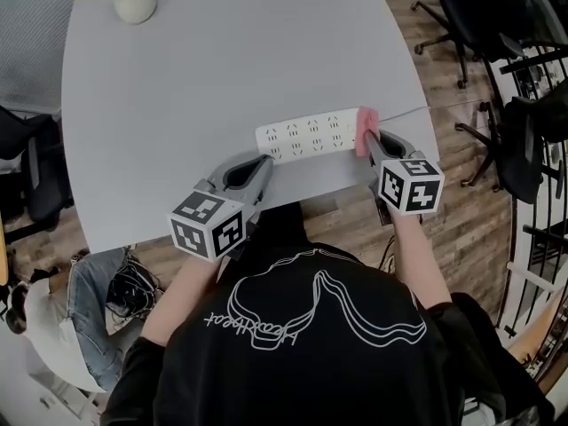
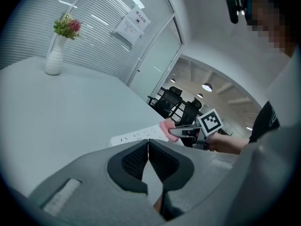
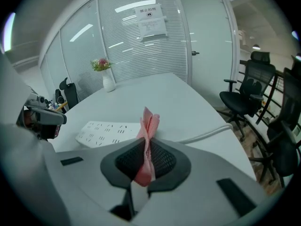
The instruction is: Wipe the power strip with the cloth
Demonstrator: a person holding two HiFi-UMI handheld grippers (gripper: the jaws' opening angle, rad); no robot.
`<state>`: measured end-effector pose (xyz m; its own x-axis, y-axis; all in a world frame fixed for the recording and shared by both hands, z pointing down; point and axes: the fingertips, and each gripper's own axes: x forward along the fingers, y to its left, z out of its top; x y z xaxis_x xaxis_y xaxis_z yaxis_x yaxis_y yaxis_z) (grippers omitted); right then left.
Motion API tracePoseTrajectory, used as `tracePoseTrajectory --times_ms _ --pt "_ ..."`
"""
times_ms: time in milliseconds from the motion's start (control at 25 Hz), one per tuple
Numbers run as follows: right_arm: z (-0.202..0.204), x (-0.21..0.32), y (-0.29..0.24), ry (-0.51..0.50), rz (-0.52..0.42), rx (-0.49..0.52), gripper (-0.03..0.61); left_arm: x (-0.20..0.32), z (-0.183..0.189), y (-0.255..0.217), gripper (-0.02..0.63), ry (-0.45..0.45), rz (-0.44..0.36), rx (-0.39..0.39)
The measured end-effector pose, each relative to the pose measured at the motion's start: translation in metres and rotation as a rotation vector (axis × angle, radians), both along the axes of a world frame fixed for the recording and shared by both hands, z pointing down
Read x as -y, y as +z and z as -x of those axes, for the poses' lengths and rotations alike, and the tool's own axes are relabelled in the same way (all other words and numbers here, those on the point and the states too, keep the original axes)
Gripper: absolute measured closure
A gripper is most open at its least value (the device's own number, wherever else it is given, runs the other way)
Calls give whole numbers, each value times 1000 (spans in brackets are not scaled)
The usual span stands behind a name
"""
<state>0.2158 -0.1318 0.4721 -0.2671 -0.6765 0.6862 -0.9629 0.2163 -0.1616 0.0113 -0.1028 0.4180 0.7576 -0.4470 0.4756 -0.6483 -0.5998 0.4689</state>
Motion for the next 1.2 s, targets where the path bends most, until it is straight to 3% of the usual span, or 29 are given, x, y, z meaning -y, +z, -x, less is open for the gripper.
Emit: tracePoseTrajectory --times_ms 200,440,840,1200 --pt "4 -7 -21 -53 -98 -30 543 -7 -3 -12 600 9 -27 -13" --pt "24 -32 -71 -110 -240 60 543 -35 -5 -48 600 26 -111 -55" --pt "96 -97 -171 -350 -474 209 545 -88 7 -127 600 29 -387 -94" --pt "120 -145 -221 -423 -548 319 545 -127 14 -180 600 9 -533 -73"
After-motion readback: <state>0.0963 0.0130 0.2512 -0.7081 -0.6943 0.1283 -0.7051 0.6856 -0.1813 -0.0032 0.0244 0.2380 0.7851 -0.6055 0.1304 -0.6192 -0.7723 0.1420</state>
